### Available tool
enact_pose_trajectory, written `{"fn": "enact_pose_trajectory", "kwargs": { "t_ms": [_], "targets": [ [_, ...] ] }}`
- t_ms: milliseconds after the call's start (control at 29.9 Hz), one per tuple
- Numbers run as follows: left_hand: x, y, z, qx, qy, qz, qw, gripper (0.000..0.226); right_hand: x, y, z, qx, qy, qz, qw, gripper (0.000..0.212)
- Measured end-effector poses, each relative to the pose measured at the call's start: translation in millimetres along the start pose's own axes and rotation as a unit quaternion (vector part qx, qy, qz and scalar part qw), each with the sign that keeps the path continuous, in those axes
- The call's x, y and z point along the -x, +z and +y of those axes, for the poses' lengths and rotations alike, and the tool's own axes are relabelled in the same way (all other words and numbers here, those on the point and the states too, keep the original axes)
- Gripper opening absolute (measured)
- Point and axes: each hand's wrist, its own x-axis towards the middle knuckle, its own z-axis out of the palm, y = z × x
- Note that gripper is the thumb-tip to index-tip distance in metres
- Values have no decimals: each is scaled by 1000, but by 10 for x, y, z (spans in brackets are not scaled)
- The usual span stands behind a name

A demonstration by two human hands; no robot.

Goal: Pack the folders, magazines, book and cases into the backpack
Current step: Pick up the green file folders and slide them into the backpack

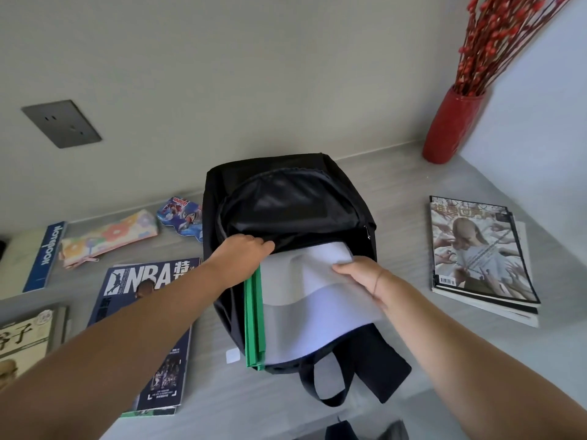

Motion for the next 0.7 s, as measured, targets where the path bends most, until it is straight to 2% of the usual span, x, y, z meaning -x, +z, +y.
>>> {"fn": "enact_pose_trajectory", "kwargs": {
  "t_ms": [100,167,234,368,502,602,669,702],
  "targets": [
    [-8,25,82,-36,-47,-16,998,34,73,33,-44,17,4,8,1000,65],
    [-64,22,153,-70,-66,23,995,41,153,-27,30,33,24,-14,999,74],
    [-130,36,237,-73,-67,59,993,44,235,-55,142,69,37,-21,997,56],
    [-268,15,354,-47,-56,63,995,39,279,48,264,83,42,82,992,25],
    [-348,66,330,26,-67,14,997,33,213,146,197,65,62,146,985,27],
    [-352,64,322,51,-72,12,996,31,106,211,-9,35,67,176,982,27],
    [-343,75,312,63,-80,15,995,25,43,248,-207,34,57,172,983,6],
    [-341,91,297,64,-86,16,994,22,-12,249,-251,40,48,178,982,16]
  ]
}}
